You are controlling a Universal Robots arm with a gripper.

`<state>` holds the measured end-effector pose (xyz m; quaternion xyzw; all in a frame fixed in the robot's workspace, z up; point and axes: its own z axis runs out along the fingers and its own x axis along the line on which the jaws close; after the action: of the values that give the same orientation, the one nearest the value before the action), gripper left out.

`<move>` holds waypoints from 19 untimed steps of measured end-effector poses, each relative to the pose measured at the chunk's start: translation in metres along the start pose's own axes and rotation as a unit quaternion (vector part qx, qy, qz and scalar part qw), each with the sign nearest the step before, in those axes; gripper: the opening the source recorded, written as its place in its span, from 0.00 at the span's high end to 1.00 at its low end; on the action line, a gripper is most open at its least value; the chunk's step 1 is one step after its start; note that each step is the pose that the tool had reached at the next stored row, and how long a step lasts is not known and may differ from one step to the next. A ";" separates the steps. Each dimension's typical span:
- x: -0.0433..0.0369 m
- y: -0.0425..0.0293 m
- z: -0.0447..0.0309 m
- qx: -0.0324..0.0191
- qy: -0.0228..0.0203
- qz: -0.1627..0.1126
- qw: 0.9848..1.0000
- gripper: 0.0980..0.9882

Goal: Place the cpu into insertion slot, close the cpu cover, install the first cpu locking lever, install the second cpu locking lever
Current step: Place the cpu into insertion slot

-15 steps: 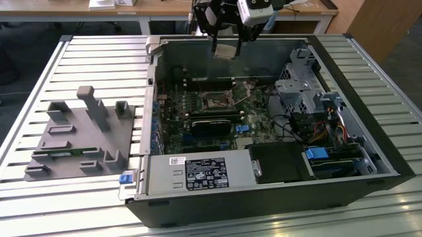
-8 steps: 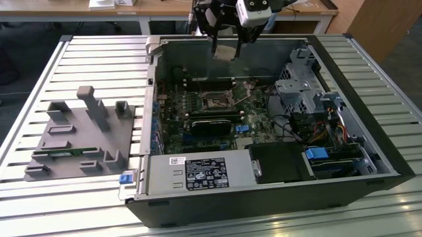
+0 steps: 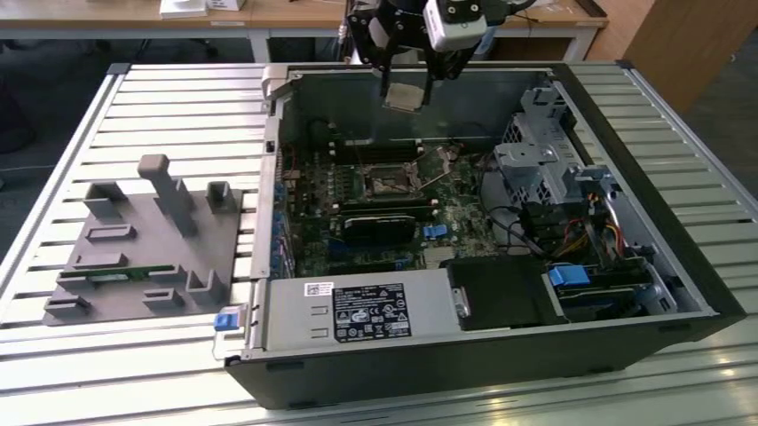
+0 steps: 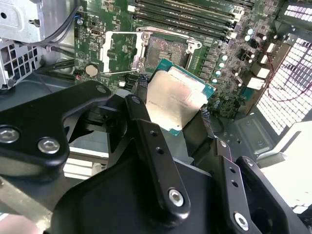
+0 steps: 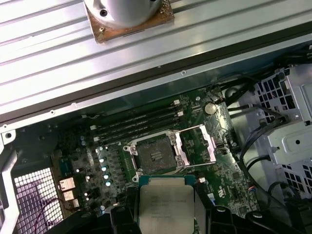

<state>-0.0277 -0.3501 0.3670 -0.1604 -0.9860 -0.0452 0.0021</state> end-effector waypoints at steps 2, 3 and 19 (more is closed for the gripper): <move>0.0000 0.0000 0.0001 0.000 0.000 0.005 1.000 0.50; 0.0000 0.0000 0.0001 0.000 -0.001 0.008 1.000 0.50; 0.0000 0.0000 0.0004 -0.001 -0.005 0.052 0.999 0.50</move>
<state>-0.0277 -0.3501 0.3666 -0.2115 -0.9763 -0.0453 -0.0002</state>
